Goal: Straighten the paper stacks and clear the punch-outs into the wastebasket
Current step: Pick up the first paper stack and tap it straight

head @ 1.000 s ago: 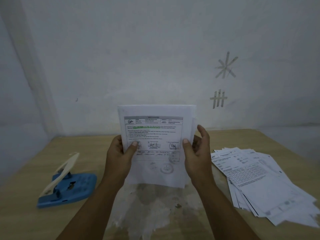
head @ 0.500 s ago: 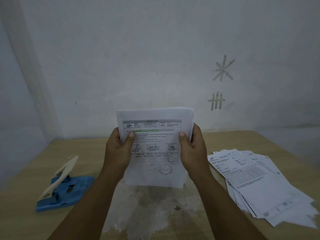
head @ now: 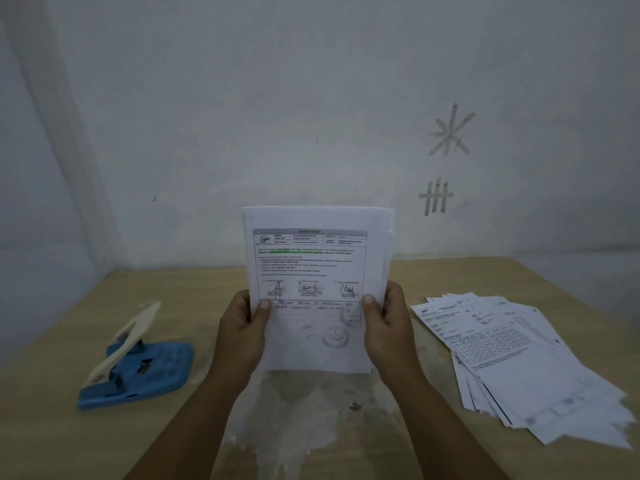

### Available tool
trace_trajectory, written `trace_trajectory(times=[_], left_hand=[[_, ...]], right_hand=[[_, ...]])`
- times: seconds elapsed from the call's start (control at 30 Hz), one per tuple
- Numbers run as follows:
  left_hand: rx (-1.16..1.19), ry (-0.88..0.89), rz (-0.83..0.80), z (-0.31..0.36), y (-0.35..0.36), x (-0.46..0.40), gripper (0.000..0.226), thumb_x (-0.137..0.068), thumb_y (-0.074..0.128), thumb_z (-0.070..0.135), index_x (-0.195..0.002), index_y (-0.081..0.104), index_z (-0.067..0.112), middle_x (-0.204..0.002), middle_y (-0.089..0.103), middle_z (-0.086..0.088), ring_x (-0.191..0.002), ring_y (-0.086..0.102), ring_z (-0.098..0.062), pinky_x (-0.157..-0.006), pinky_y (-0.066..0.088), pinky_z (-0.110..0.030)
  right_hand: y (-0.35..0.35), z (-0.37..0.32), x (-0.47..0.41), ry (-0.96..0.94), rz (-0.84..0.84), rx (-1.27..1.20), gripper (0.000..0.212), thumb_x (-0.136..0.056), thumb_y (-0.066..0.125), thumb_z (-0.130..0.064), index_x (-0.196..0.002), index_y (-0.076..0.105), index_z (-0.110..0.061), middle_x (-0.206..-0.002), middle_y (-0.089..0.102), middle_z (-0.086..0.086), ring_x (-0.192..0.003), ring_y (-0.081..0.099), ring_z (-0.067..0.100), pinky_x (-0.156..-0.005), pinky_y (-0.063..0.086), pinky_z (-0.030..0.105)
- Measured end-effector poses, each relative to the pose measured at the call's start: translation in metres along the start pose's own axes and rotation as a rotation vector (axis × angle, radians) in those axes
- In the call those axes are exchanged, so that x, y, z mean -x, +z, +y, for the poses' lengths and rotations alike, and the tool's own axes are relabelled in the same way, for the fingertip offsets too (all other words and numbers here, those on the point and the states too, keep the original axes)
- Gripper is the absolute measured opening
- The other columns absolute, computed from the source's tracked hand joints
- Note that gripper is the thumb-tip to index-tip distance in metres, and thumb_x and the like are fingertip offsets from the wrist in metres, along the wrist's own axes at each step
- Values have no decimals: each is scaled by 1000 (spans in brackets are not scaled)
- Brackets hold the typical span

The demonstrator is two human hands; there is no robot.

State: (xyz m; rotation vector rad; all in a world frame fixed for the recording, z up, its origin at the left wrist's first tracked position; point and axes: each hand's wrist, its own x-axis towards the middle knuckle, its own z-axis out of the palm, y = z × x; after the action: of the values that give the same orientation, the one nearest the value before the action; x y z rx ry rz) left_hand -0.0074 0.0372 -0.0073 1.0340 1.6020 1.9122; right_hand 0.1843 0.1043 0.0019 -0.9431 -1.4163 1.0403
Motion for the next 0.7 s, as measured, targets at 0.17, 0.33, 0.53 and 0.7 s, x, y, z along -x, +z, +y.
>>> trace_trajectory(times=[0.17,0.33,0.53,0.7], left_hand=[[-83,-54,-28,-27,-2,19,21,-98,54,17,-114,61,27,-108,69,12,-99,65,-10,-83,54,-36],[-103,-58,-38,-30,-6,22,27,-99,52,16,-122,59,27,-113,67,13,-101,63,-5,-85,53,-32],[-160,-81,-65,-40,-14,29,27,-100,49,17,-123,60,26,-114,69,9,-105,64,-11,-88,53,-34],[-181,-78,-41,-31,-26,31,19,-99,50,14,-112,63,16,-104,70,5,-95,65,-12,-74,49,-24]], right_hand=[[1,15,13,44,-8,40,11,-101,49,-26,-110,56,-26,-103,68,-12,-92,66,4,-65,51,18],[1,14,13,39,-4,56,9,-100,50,-25,-107,56,-27,-101,67,-15,-89,64,-2,-62,50,14],[4,21,15,44,-4,120,11,-101,48,-28,-108,57,-26,-100,67,-13,-91,65,4,-72,56,29],[7,16,14,24,-4,166,9,-100,51,-24,-102,59,-23,-95,67,-14,-88,64,4,-74,54,29]])
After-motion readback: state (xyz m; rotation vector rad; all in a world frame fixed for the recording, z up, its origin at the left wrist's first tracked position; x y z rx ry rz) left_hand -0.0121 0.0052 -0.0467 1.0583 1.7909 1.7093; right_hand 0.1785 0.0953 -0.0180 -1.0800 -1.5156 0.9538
